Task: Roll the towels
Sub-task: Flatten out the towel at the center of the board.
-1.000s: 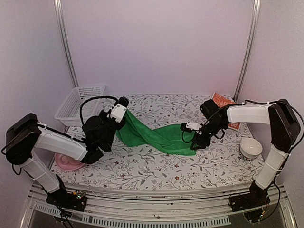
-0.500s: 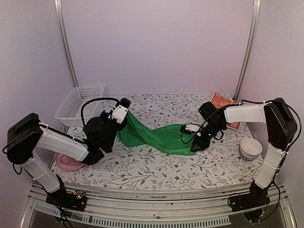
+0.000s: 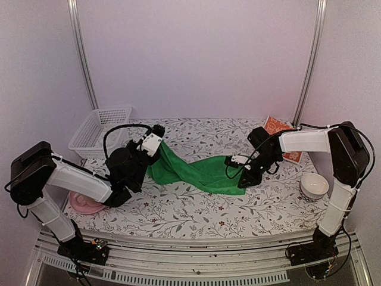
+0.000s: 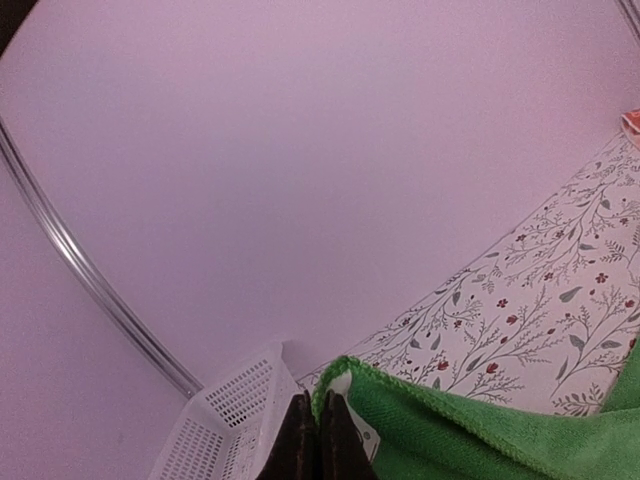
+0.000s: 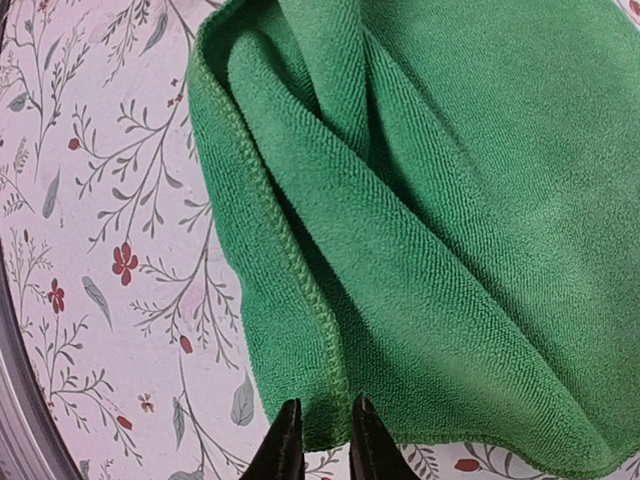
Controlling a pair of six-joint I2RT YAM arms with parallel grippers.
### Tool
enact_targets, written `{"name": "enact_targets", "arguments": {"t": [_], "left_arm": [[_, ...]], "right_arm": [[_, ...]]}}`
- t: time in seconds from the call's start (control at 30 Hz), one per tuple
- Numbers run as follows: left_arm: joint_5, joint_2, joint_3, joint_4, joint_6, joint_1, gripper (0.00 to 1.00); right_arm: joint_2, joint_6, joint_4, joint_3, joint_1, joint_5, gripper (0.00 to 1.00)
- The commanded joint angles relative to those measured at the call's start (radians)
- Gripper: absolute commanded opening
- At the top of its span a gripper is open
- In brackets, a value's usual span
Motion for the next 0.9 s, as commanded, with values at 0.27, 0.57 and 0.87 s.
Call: {"name": "enact_targets", "arguments": {"t": [0.27,0.57,0.87], "left_arm": [[0.006,0.009,-0.008,0.050,0.009,-0.018,0.00],[0.008,0.014,-0.006,0.052,0.011,-0.020,0.00],[0.019,0.004,0.003,0.000,-0.005,-0.017,0.00]], "right_arm": [[0.040,0.006,-0.043,0.024,-0.003,-0.034,0.26],[0.042,0.003,-0.049,0.024,-0.003,-0.048,0.07],[-0.072,0.029,-0.001,0.062,-0.010,0.062,0.02]]}}
